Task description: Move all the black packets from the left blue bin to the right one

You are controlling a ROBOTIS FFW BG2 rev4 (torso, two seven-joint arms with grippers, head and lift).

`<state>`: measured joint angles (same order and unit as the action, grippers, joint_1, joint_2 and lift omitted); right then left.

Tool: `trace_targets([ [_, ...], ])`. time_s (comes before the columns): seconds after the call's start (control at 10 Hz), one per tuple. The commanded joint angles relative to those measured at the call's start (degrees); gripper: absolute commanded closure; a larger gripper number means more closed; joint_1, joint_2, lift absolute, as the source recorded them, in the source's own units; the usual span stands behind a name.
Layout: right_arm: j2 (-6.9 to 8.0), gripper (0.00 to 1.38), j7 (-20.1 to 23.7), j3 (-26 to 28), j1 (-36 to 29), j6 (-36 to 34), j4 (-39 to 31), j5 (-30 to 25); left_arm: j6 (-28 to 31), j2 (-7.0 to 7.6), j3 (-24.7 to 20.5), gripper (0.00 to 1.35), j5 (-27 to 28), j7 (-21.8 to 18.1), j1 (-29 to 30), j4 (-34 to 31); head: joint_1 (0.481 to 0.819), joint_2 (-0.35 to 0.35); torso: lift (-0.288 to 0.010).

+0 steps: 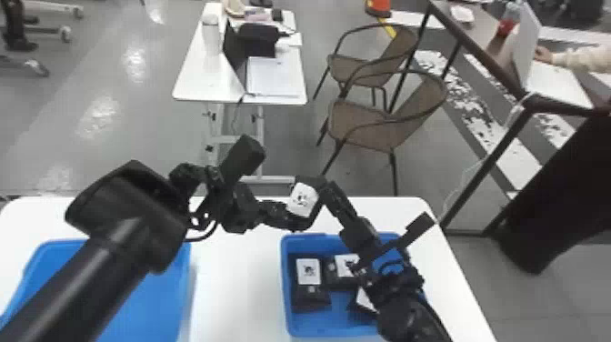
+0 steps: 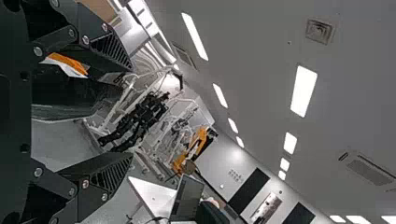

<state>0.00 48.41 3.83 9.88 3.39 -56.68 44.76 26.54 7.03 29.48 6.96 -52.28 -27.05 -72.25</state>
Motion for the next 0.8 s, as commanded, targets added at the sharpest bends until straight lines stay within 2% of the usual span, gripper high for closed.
trace_targets([
  [0.0,0.05,0.47,0.0,-0.5,0.4,-0.8,0.3,0.0,-0.3,-0.61,0.3,1.22,-0.8,0.3,-0.1,0.3,0.695,-0.189,0.000],
  [0.2,0.05,1.28,-0.3,-0.6,0.6,0.2,0.4,-1.3,-0.3,-0.79,0.8,1.22,-1.3,0.3,-0.2,0.4,0.695,-0.195,0.000],
  [0.7,0.05,1.28,-0.5,-0.5,-0.3,2.5,0.9,1.4,-0.6,-1.40,-1.3,1.22,-1.3,0.5,0.2,0.4,0.695,-0.205,0.000],
])
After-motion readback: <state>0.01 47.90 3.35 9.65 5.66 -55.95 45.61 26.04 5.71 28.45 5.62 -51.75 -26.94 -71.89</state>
